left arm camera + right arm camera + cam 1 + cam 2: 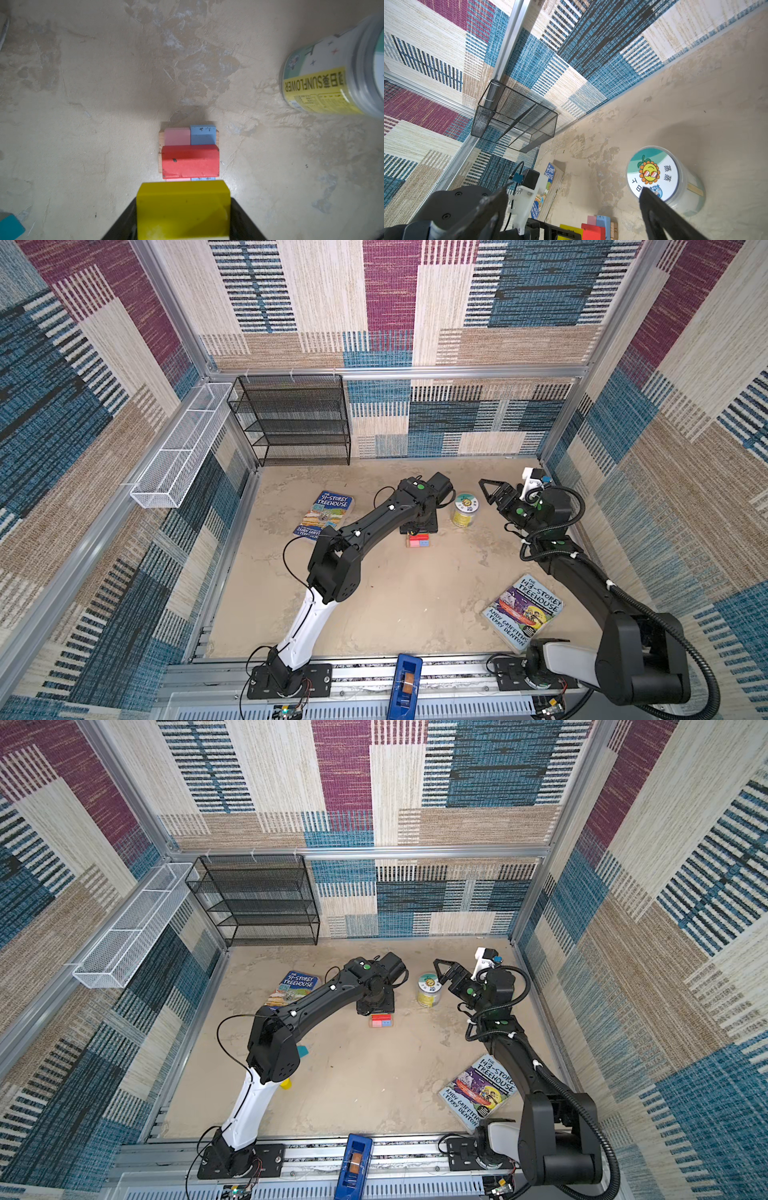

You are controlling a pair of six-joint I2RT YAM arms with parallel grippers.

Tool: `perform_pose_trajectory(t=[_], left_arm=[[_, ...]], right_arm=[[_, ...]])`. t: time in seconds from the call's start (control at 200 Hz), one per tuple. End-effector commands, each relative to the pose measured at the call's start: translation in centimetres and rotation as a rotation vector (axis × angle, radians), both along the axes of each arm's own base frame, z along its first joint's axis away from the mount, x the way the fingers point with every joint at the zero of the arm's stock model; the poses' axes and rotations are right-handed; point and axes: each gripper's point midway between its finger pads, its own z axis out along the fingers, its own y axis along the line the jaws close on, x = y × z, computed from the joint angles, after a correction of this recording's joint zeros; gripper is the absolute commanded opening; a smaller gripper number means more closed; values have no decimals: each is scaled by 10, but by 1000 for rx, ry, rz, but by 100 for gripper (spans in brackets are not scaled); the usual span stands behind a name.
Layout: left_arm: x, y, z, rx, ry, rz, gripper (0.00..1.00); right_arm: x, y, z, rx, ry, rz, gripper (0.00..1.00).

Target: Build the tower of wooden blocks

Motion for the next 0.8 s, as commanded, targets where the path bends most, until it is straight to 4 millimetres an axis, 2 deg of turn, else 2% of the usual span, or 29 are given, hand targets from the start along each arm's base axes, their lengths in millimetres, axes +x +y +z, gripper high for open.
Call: perform_pose_trajectory(t=[0.0,0.796], left_arm=[[6,1,2,4,-33,41,24],[10,-6,-12,43,-93,99,29]], right_arm=[[-1,-2,9,4,-34,-14,100],[-2,-2,8,1,-36,-14,100]])
